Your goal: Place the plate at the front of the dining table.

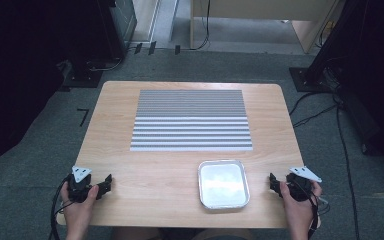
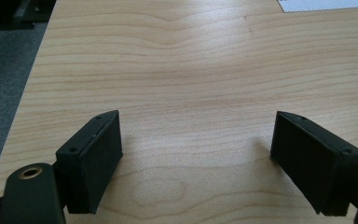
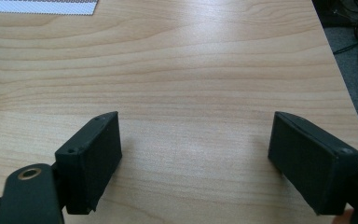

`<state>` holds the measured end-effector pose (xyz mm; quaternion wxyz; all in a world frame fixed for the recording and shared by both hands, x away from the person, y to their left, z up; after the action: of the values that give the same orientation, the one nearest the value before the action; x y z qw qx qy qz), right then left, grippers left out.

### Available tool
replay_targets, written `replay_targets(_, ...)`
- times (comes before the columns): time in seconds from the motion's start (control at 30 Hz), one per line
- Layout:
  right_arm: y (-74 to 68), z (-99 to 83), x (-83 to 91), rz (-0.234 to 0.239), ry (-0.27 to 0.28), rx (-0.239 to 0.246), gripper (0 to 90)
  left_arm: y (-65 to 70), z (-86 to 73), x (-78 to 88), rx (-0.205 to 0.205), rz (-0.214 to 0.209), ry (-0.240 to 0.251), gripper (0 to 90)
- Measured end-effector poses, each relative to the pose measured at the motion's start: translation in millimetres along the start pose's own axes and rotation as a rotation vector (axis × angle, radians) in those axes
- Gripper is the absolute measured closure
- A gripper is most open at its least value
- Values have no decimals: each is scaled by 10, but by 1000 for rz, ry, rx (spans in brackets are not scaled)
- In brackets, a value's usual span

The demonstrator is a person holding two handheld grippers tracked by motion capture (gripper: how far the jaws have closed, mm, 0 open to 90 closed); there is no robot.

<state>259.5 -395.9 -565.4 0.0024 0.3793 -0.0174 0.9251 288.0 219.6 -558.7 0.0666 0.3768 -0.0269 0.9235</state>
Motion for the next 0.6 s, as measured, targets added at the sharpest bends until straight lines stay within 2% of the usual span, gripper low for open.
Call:
replay_targets(0.13, 5, 2, -1, -4, 0, -2, 164, 1, -2, 5, 1, 5, -1, 164)
replay_targets(0.2, 18, 3, 3, -9, 3, -21, 173, 1, 1, 17, -3, 34, 0, 164)
replay_targets(0.27, 36, 7, 10, 7, 13, -37, 173, 22, 12, 26, -2, 40, 7, 164)
replay_targets(0.33, 42, 8, 15, 18, 16, -54, 169, 64, 22, 36, 9, 21, 14, 164)
replay_targets(0.43, 47, 11, 18, 30, 19, -68, 165, 119, 26, 41, -7, 22, 16, 164)
replay_targets(0.47, 53, 15, 19, 36, 21, -76, 165, 184, 32, 53, -27, 18, 18, 164)
replay_targets(0.53, 49, 18, 21, 41, 20, -83, 165, 251, 48, 69, -35, 7, 32, 163)
replay_targets(0.6, 39, 26, 28, 52, 22, -92, 166, 307, 73, 96, -35, -3, 57, 125)
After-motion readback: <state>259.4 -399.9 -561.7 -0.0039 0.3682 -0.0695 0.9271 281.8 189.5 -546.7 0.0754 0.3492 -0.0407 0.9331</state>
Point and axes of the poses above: each handheld gripper's, and its own axes: x roughly backward along the jaws, z roughly out of its top, y roughly to its right, the point moved 6 cm from there along -x, roughly forward along the jaws, and after that the axes turned 2 degrees about -y, right-handed, at the moved point
